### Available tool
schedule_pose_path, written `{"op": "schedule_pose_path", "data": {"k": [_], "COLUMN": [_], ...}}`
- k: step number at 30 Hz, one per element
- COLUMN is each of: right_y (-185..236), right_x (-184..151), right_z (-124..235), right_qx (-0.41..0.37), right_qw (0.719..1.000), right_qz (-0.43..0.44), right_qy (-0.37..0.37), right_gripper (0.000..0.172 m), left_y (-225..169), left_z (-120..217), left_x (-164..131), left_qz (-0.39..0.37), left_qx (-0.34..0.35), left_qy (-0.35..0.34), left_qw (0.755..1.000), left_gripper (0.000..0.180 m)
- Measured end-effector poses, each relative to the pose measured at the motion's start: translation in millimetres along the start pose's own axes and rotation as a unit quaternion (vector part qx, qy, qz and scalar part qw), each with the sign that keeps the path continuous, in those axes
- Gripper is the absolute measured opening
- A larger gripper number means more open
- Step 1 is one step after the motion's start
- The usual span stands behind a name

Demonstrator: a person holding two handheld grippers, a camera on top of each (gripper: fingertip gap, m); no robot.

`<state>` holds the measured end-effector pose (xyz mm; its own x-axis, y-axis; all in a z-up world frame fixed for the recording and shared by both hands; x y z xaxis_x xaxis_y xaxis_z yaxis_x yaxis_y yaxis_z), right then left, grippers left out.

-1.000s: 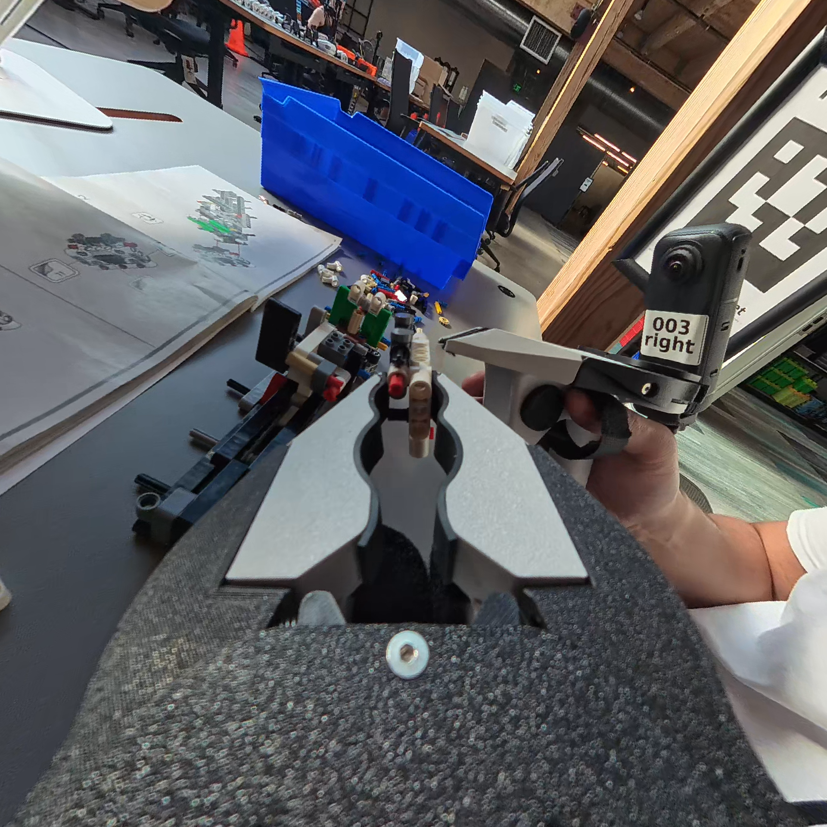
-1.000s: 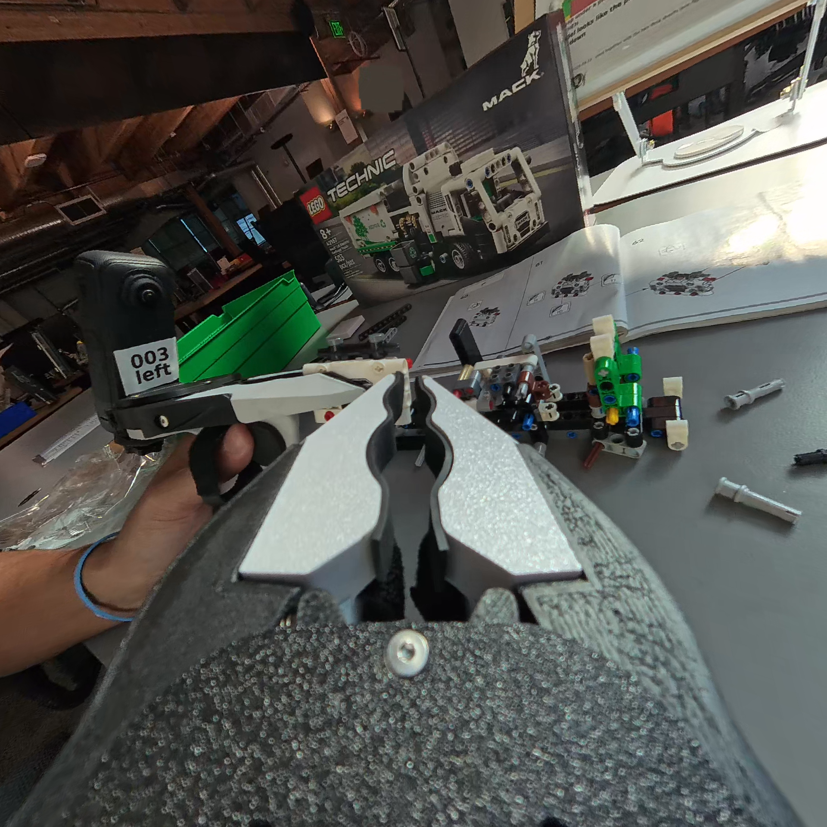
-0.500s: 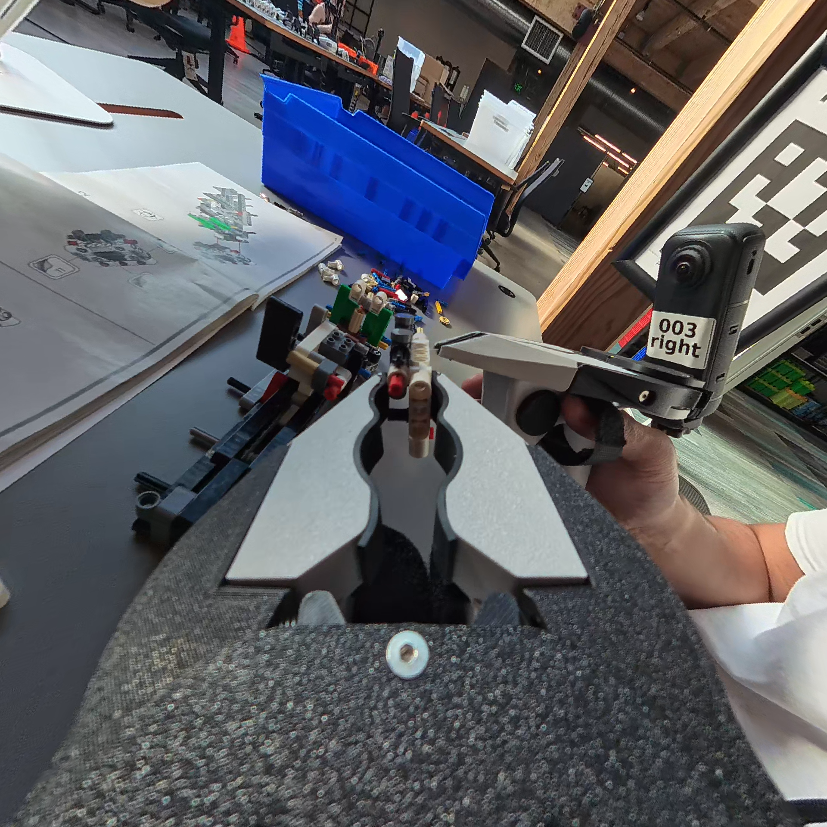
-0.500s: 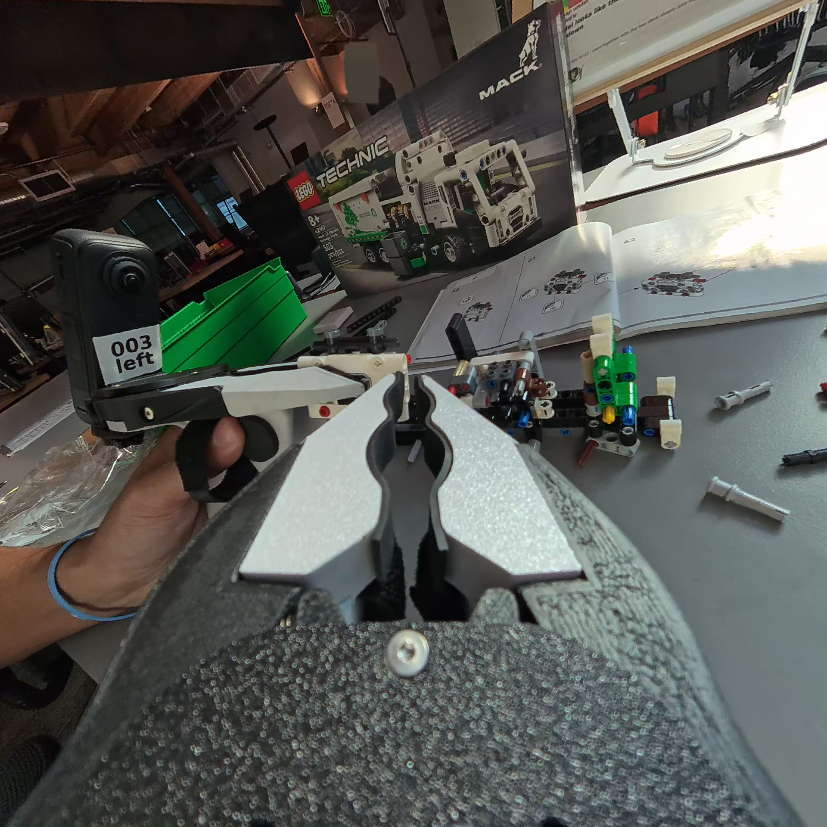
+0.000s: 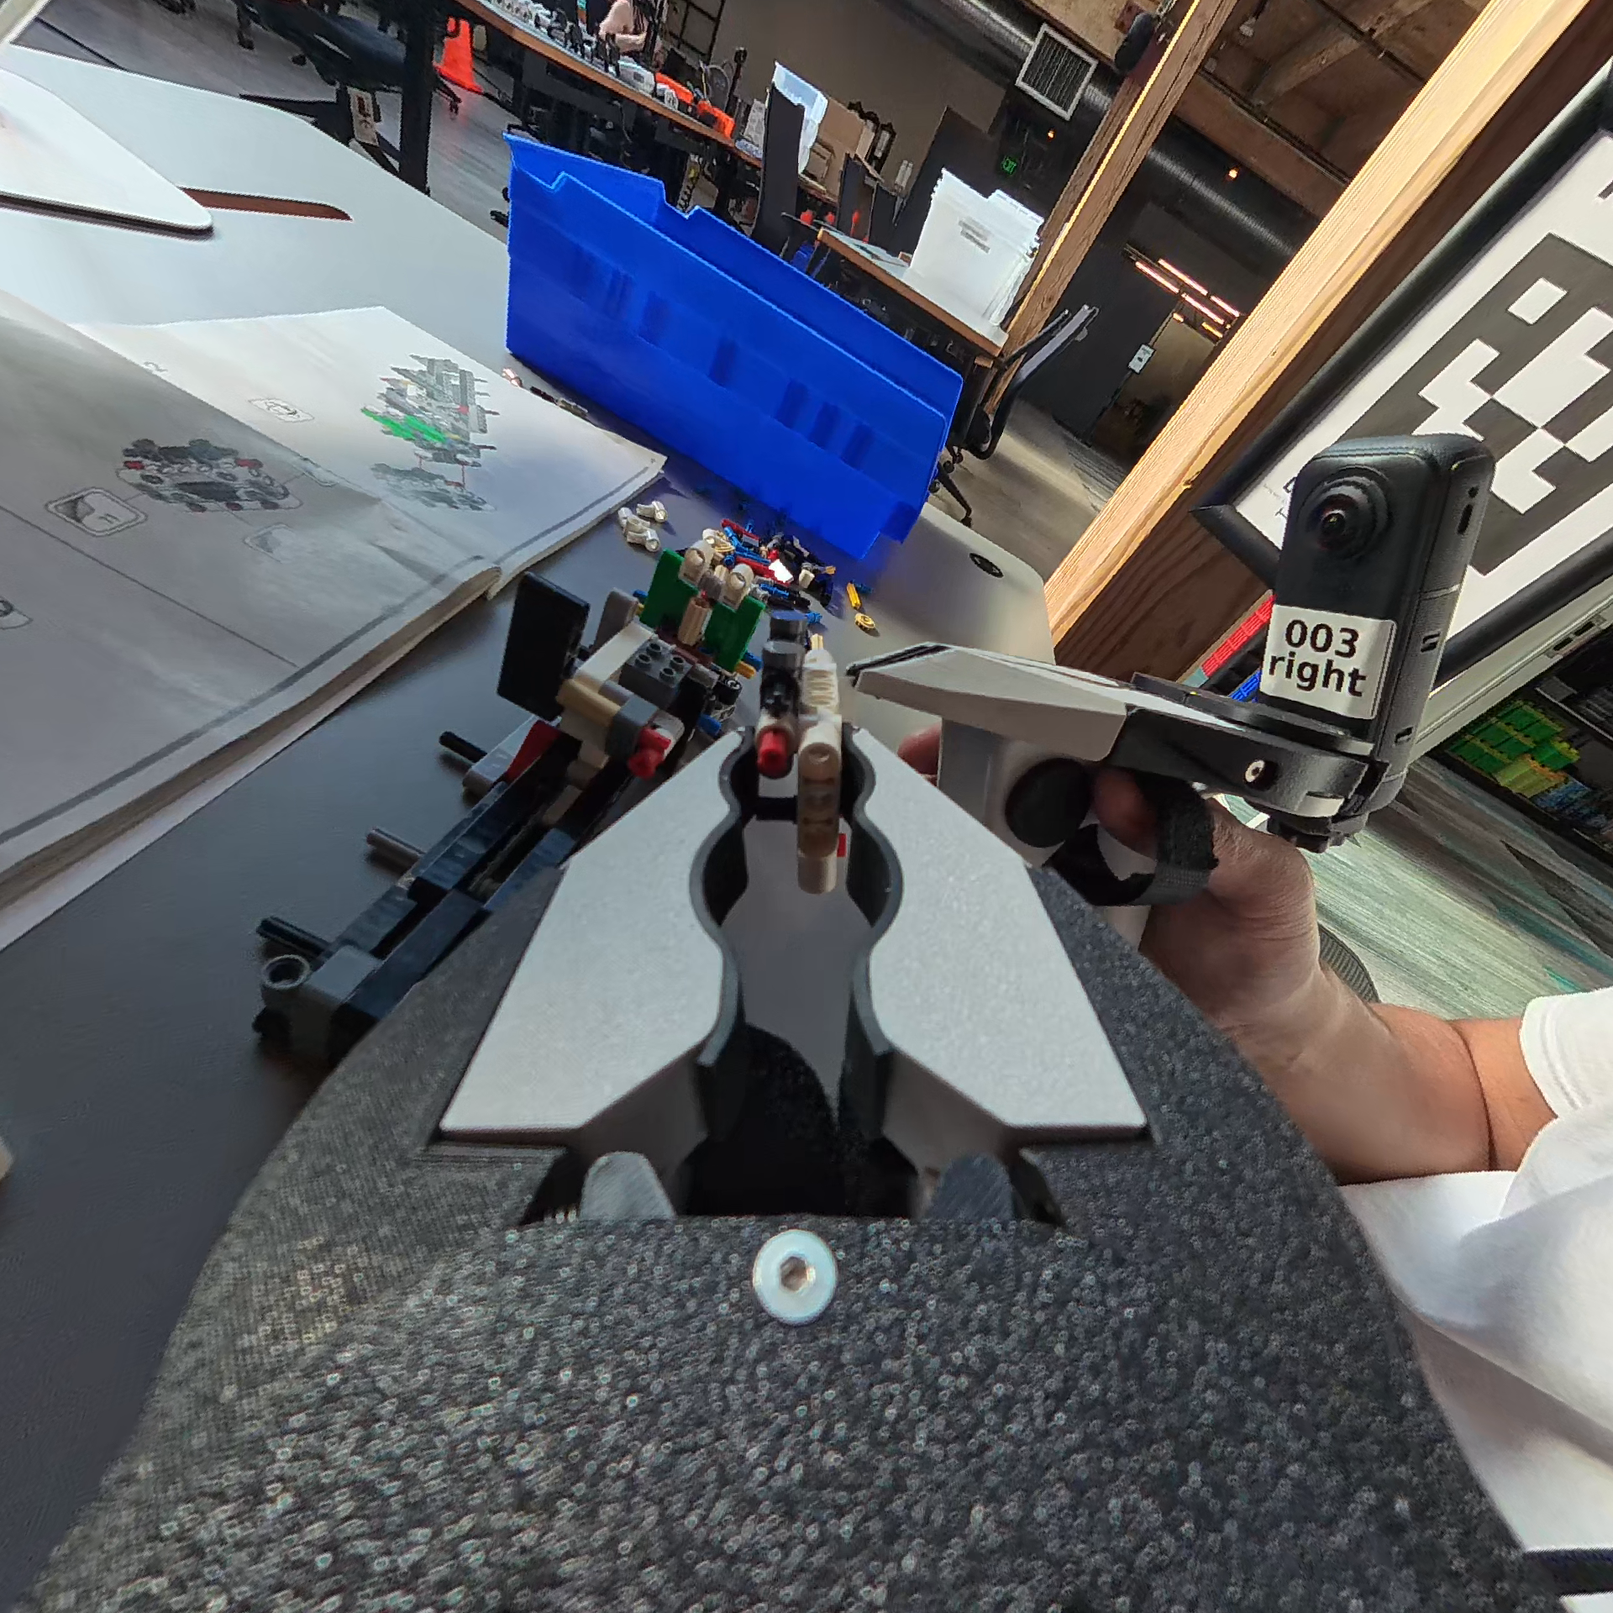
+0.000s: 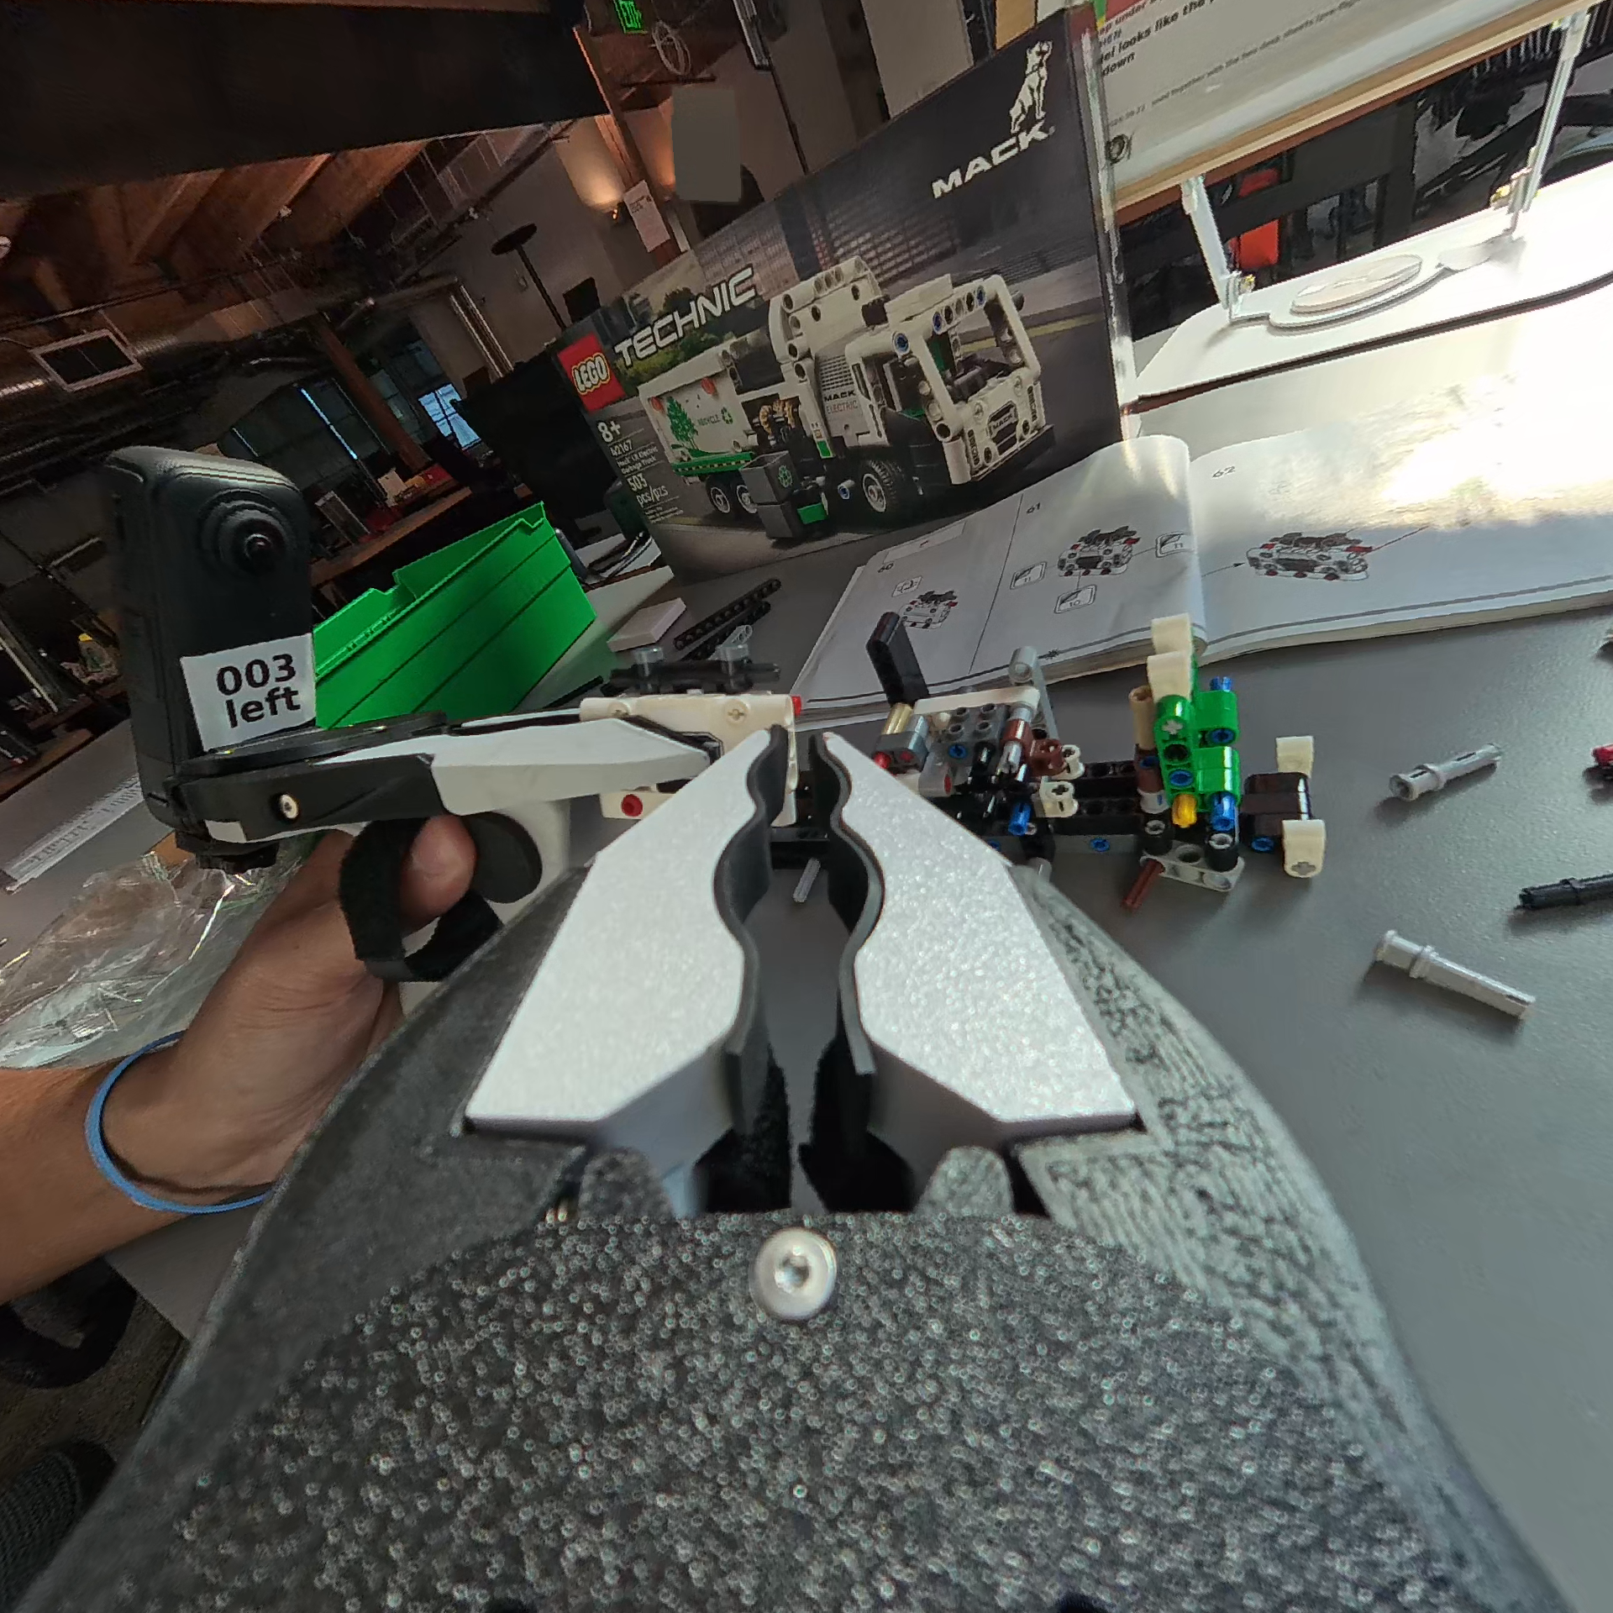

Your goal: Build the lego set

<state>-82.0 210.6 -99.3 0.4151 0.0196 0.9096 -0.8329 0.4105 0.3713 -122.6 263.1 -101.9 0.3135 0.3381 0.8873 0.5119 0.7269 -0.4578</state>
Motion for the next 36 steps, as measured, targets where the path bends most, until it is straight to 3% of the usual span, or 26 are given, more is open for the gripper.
{"op": "schedule_pose_path", "data": {"k": [36], "right_y": [6.8], "right_x": [-3.0], "right_z": [-0.8], "right_qx": [0.022], "right_qw": [1.0], "right_qz": [0.005], "right_qy": [0.011], "right_gripper": [0.006], "left_y": [-0.8], "left_z": [-0.9], "left_x": [-0.7], "left_qz": [0.003], "left_qx": [-0.004], "left_qy": [0.004], "left_qw": [1.0], "left_gripper": [0.015]}}
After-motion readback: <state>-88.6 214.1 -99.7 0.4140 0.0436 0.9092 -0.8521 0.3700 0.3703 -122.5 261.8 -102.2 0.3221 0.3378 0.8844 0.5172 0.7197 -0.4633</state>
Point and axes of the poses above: each gripper's, where its closed fingertips meet, z back along the fingers, x out of its top, y = z × x across the jaws, the point moved 3 cm from there along z, back along the fingers, and after that the axes turned 14 degrees about -x, right-handed, at the moved point
